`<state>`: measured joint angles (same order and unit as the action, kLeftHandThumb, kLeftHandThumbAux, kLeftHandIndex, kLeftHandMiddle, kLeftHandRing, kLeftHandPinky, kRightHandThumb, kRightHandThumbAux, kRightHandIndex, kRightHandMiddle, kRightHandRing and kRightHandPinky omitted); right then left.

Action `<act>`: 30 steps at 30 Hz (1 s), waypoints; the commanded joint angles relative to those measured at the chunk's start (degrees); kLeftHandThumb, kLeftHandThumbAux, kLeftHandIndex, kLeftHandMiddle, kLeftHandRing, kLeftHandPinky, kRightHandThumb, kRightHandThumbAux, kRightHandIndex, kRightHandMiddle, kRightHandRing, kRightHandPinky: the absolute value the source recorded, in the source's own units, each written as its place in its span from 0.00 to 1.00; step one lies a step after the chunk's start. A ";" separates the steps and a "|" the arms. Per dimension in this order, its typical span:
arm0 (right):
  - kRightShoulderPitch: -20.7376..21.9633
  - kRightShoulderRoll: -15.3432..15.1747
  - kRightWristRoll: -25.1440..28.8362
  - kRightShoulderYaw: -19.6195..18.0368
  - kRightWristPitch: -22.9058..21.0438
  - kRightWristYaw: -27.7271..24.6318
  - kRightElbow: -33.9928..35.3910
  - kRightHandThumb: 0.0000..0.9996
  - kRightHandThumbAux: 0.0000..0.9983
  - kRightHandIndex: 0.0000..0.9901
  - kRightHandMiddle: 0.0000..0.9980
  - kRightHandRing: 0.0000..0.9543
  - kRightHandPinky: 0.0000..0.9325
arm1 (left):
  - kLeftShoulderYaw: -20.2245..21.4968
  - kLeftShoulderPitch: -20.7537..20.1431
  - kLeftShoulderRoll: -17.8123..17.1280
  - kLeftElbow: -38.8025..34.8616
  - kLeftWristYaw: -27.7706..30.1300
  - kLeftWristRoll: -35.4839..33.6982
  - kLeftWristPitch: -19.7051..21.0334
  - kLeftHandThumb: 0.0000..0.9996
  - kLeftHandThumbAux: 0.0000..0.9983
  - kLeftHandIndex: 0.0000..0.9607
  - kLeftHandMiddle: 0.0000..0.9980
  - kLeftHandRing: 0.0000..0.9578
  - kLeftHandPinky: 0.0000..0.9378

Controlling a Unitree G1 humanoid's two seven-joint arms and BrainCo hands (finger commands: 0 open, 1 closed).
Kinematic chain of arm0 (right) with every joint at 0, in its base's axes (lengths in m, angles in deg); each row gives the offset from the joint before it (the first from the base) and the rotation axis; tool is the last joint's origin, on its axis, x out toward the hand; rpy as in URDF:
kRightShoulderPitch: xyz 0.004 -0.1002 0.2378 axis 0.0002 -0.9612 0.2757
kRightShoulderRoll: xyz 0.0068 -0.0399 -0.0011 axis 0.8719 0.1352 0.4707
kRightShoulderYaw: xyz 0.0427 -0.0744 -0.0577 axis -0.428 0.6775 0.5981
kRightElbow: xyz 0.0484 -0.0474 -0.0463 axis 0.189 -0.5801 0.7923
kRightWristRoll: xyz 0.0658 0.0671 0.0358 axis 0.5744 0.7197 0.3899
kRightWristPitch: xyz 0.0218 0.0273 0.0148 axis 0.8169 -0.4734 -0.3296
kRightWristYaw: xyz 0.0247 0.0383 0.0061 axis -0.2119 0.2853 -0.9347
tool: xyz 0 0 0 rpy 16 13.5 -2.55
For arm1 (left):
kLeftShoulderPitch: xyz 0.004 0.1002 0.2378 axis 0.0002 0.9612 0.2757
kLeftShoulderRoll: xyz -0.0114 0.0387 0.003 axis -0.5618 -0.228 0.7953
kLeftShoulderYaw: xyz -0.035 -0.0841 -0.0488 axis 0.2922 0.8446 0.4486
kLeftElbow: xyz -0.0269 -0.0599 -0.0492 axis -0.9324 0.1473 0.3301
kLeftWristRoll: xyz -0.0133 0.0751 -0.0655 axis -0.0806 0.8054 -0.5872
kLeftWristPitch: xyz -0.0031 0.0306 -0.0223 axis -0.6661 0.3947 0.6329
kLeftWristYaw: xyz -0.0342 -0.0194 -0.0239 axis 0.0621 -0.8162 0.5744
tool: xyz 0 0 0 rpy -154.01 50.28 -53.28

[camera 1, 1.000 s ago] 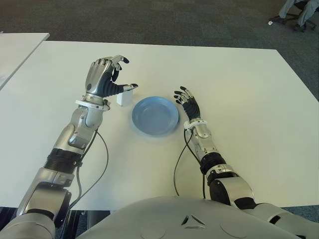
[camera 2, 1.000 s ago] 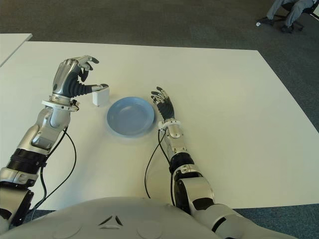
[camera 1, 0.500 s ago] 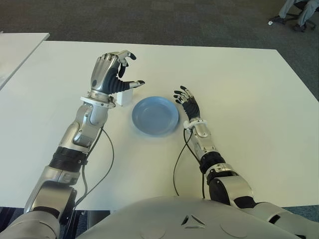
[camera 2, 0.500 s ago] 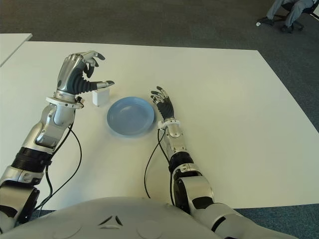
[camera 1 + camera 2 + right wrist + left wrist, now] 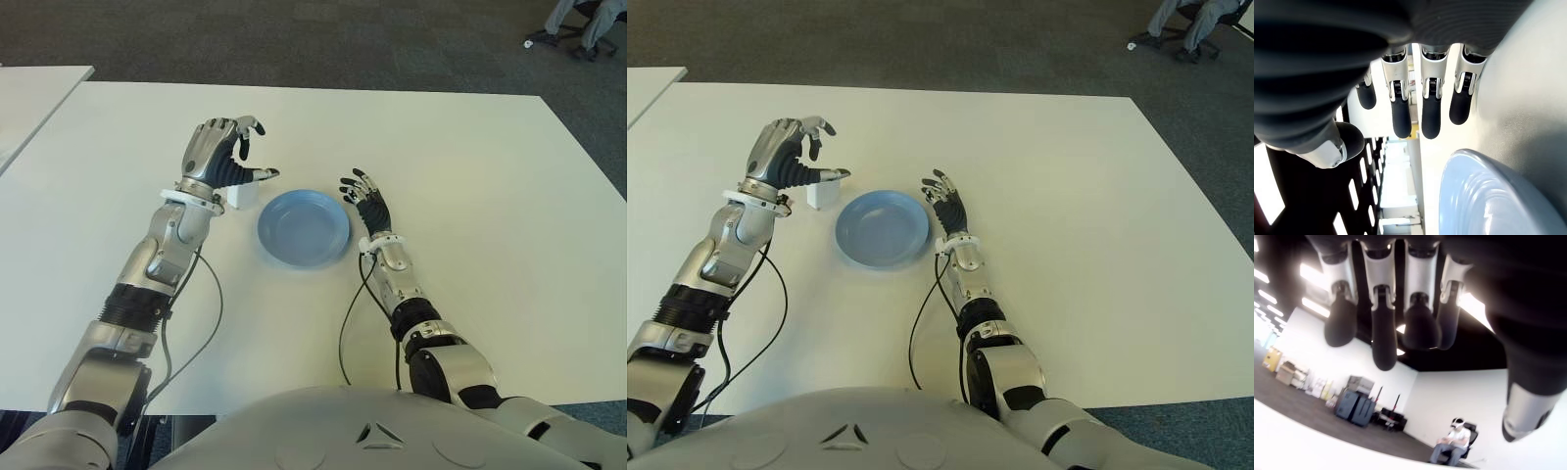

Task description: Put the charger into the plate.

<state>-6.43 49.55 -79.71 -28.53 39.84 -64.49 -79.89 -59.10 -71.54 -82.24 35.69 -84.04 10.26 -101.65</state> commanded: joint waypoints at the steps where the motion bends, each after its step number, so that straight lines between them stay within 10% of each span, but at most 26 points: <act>1: -1.42 0.10 -0.14 -0.14 -1.92 0.05 -1.96 0.00 0.54 0.12 0.27 0.26 0.25 | -1.55 -0.40 -2.66 1.54 1.38 4.60 2.04 0.40 0.48 0.15 0.19 0.19 0.19; 14: -1.51 0.02 0.18 -0.41 -1.90 -0.36 -1.91 0.00 0.54 0.12 0.27 0.27 0.25 | -3.73 1.54 -4.44 -1.36 3.77 11.77 9.69 0.27 0.27 0.00 0.00 0.00 0.00; 30: -1.27 -0.36 0.26 -0.63 -1.91 -0.63 -2.39 0.00 0.54 0.12 0.28 0.27 0.25 | -5.26 1.27 -6.40 5.59 1.42 11.64 7.17 0.32 0.22 0.00 0.00 0.00 0.00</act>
<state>-6.28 49.42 -79.52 -28.80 39.95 -64.97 -80.22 -63.46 -70.60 -88.10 39.13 -81.86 21.71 -93.37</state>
